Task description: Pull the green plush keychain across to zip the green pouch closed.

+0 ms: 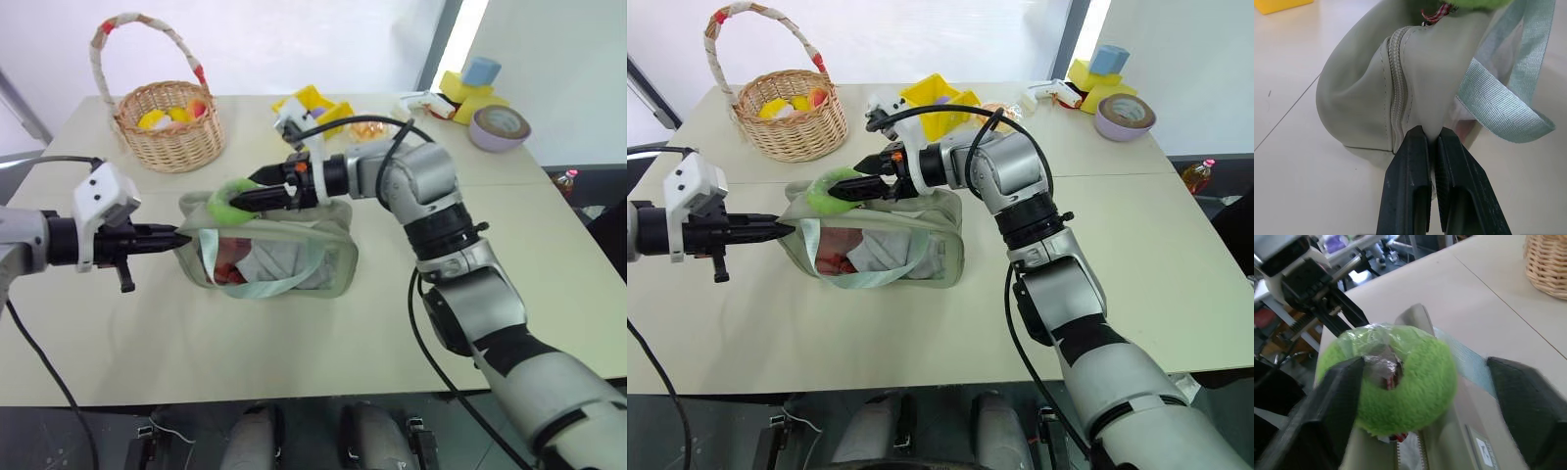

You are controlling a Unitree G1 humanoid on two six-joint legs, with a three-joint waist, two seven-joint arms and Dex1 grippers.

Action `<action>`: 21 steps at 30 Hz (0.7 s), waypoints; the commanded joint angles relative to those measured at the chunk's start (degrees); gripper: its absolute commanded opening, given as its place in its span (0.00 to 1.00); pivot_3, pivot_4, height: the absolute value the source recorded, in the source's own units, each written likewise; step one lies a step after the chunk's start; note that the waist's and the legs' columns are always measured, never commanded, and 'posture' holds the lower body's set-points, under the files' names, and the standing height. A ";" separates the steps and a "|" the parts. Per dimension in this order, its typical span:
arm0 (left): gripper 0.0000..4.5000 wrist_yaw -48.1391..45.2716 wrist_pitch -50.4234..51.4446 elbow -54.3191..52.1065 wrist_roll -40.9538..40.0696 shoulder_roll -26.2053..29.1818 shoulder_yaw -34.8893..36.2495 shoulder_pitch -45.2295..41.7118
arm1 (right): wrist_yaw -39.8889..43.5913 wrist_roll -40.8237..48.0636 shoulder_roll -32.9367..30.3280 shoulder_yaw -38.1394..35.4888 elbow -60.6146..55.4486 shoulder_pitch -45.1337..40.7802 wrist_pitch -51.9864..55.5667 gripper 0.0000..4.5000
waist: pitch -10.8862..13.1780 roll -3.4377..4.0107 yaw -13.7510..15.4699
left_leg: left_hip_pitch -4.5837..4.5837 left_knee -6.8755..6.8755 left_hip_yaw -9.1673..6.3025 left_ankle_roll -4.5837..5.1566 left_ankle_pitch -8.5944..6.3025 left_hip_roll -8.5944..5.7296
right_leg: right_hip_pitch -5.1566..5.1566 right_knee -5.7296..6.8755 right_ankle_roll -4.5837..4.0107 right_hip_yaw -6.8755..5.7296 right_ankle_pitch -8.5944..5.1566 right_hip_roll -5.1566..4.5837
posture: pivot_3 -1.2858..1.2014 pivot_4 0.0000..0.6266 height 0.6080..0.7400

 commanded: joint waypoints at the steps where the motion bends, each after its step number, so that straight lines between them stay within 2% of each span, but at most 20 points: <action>1: 0.00 0.27 -0.86 -0.26 0.25 -0.36 -0.67 -1.06 | 0.58 2.37 -1.66 -2.90 -3.51 -0.50 1.51 0.46 | 0.00 0.00 0.03 | 0.00 0.00 -0.01 0.00 0.00 0.00 | 0.00 0.00 0.00 0.00 0.00 0.00 | 0.52 0.24 0.99; 5: 0.00 0.24 -1.13 0.31 0.49 -0.55 -1.34 -1.91 | 0.27 2.84 -3.15 -3.15 -5.41 0.55 2.57 0.01 | 0.00 0.00 0.02 | 0.00 0.00 -0.01 0.23 -0.13 0.00 | 0.00 0.00 0.00 0.00 0.00 0.00 | 0.52 0.24 0.99; 9: 0.00 -0.06 -1.63 1.32 0.97 -0.90 -2.39 -3.23 | -1.14 3.86 -6.72 -5.69 -8.53 1.44 4.86 0.01 | 0.00 0.00 0.19 | 0.00 0.00 0.00 0.23 -0.13 0.00 | 0.00 0.00 0.00 0.00 0.00 0.00 | 0.52 0.24 0.99; 13: 0.00 -0.34 -2.35 2.25 1.35 -1.08 -2.94 -3.81 | -2.98 3.74 -7.72 -6.01 -9.55 1.59 5.41 0.01 | 0.00 0.00 0.00 | -0.01 0.01 0.01 0.23 -0.13 -0.01 | 0.00 -0.01 0.00 0.00 0.00 -0.02 | 0.52 0.24 0.99; 16: 0.00 -0.40 -2.64 2.53 1.64 -1.35 -3.40 -4.34 | -3.78 6.09 -4.58 -8.13 -7.63 -0.25 5.88 0.20 | 0.01 0.01 -0.14 | 0.01 -0.02 0.01 0.24 -0.14 0.00 | -0.01 -0.01 0.00 0.00 0.00 0.03 | 0.52 0.24 0.99; 21: 0.00 -0.69 -2.49 2.55 1.60 -1.12 -3.08 -4.20 | -6.99 6.17 -0.91 -8.76 -4.85 -1.95 6.22 0.75 | 0.01 0.01 -0.06 | 0.01 -0.03 0.03 0.22 -0.12 0.01 | -0.02 -0.01 0.00 0.00 0.00 0.01 | 0.52 0.24 0.99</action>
